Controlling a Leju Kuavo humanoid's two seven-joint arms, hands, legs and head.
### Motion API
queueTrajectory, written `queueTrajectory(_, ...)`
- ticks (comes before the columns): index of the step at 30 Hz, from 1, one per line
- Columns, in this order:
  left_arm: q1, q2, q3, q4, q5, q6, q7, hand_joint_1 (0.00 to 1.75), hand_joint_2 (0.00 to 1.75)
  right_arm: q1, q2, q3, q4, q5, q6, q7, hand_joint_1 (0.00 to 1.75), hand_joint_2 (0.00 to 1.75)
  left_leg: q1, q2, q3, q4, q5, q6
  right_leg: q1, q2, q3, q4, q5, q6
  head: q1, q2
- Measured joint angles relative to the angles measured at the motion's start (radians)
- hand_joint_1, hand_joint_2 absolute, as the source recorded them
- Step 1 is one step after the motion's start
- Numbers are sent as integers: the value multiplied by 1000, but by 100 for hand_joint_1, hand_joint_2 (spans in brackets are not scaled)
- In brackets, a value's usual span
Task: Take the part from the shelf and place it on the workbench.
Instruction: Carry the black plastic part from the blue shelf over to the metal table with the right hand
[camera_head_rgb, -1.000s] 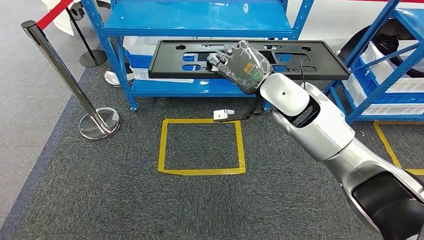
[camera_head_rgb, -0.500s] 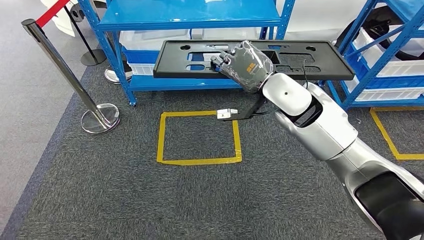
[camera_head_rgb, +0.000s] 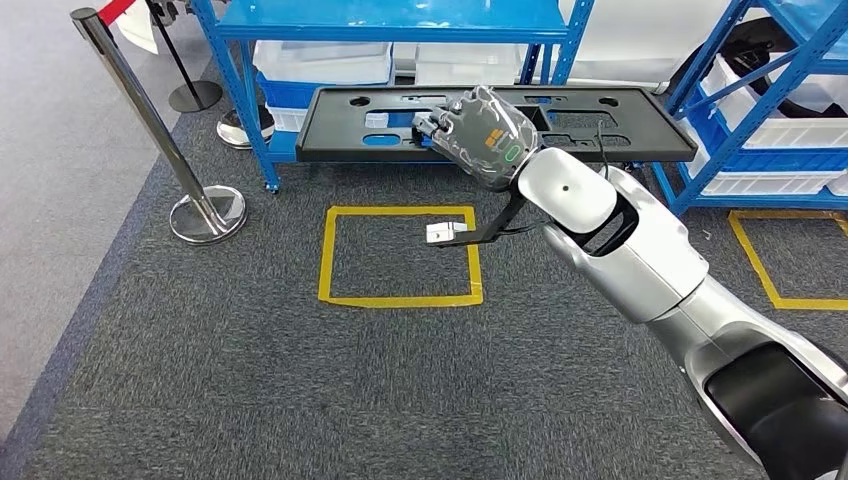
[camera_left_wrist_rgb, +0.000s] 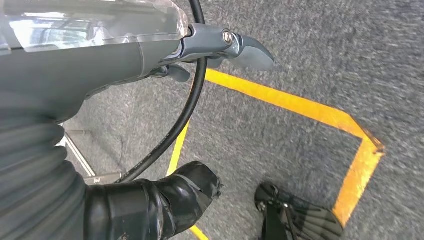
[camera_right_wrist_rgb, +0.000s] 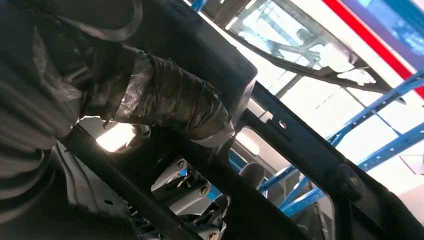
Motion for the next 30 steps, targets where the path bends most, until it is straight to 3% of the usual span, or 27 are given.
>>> queueTrajectory(1, 0, 0, 0, 0, 0, 0, 0, 0, 175, 0, 0, 1, 1, -1, 0, 0, 175, 175, 0, 0, -16, 9, 6, -1, -1, 0, 10, 24, 7, 1, 0, 0)
queueTrajectory(2, 0, 0, 0, 0, -1, -1, 0, 0, 175, 0, 0, 1, 2, -2, 0, 0, 175, 175, 0, 0, -33, 19, 10, -3, -2, 0, 36, 11, 30, 1, 0, 0)
queueTrajectory(3, 0, 0, 0, 0, -2, -1, 0, 0, 175, 0, 0, 1, 2, -3, 0, 0, 175, 175, 0, 0, -48, 30, 14, -5, -2, 0, 77, -34, 56, 0, 0, 0)
queueTrajectory(4, 0, 0, 0, 0, -3, -2, 0, 0, 175, -1, 0, 1, 2, -4, 0, 0, 175, 175, 0, 0, -61, 39, 17, -8, -1, 0, 123, -95, 63, -2, 0, 0)
queueTrajectory(6, -1, -1, 1, 0, -6, -4, -1, 0, 175, -3, 0, 1, 2, -6, 0, 0, 175, 175, -1, 0, -82, 53, 27, -19, 4, 1, 190, -206, 51, -8, 0, 0)
queueTrajectory(7, -1, -1, 1, 0, -8, -4, -1, 0, 175, -4, 0, 2, 2, -6, 0, 0, 175, 175, -1, 0, -88, 53, 36, -26, 7, 2, 200, -230, 42, -11, 0, 0)
queueTrajectory(9, 0, 0, 2, 0, -9, -4, -2, 0, 175, -5, 0, 2, 2, -7, 0, 0, 175, 175, -2, -2, -97, 49, 50, -38, 6, -1, 193, -244, 55, -20, 0, 0)
queueTrajectory(10, 1, 1, 3, 0, -10, -4, -4, 0, 175, -5, 0, 3, 2, -7, 0, 0, 175, 175, -3, -3, -104, 55, 41, -43, 4, -3, 187, -249, 66, -27, 0, 0)
queueTrajectory(12, 1, 3, 5, 0, -9, -6, -10, 0, 175, -5, 0, 4, 3, -8, 0, 0, 175, 175, -1, -4, -130, 116, -29, -54, -3, -8, 169, -257, 86, -40, -1, 0)
queueTrajectory(14, 2, 3, 6, 0, -9, -8, -18, 0, 175, -5, 0, 4, 3, -9, 0, 1, 175, 175, 3, -5, -160, 239, -113, -64, -1, -8, 144, -254, 101, -46, -1, 0)
queueTrajectory(15, 2, 3, 6, 0, -9, -9, -20, 0, 175, -5, -1, 5, 3, -9, 0, 1, 175, 175, 5, -5, -169, 295, -127, -67, 0, -8, 132, -252, 107, -46, -1, 0)
queueTrajectory(16, 2, 3, 6, 0, -9, -9, -21, 0, 175, -5, -1, 6, 3, -9, 0, 1, 175, 175, 5, -5, -167, 327, -119, -68, 0, -8, 121, -248, 113, -46, -1, 0)
queueTrajectory(17, 2, 4, 7, 0, -10, -9, -20, 0, 175, -5, -1, 7, 3, -9, 0, 1, 175, 175, 5, -5, -149, 326, -94, -67, 1, -8, 112, -245, 119, -44, -1, 0)
queueTrajectory(19, 0, 6, 7, 0, -10, -8, -20, 0, 175, -5, -1, 8, 3, -9, 0, 1, 175, 175, 4, -7, -68, 223, -51, -57, 1, -8, 98, -240, 129, -40, -1, 0)
queueTrajectory(21, -1, 7, 8, 0, -11, -8, -20, 0, 175, -7, -1, 8, 2, -9, 0, 1, 175, 175, -1, -9, 21, 89, -60, -44, 2, -8, 92, -238, 139, -31, -1, 0)
queueTrajectory(22, -2, 8, 8, 0, -11, -8, -20, 0, 175, -8, -1, 8, 1, -9, 0, 1, 175, 175, -4, -10, 45, 49, -73, -40, 1, -8, 91, -239, 145, -24, -1, 0)
queueTrajectory(24, -2, 8, 9, 0, -12, -8, -20, 0, 175, -10, -1, 8, 0, -10, 0, 1, 175, 175, -5, -9, 53, 25, -72, -30, 1, -9, 88, -245, 158, -11, -1, 0)
queueTrajectory(26, -2, 7, 12, 0, -12, -8, -20, 0, 175, -11, -1, 8, 0, -13, 0, 1, 175, 175, 0, -6, 48, 12, -55, -14, 1, -6, 77, -228, 142, -1, -1, 0)
queueTrajectory(28, -2, 7, 16, 0, -12, -8, -21, 0, 175, -14, -1, 8, 0, -15, 2, 0, 175, 175, 2, -3, 36, 5, -38, -1, -1, -2, 40, -138, 73, 4, -1, 0)
queueTrajectory(30, -2, 8, 21, 0, -13, -8, -22, 0, 175, -15, -1, 9, 0, -11, 6, -1, 175, 175, 2, -8, 16, 11, -27, 2, -2, -1, -4, -10, 4, 7, -1, 0)
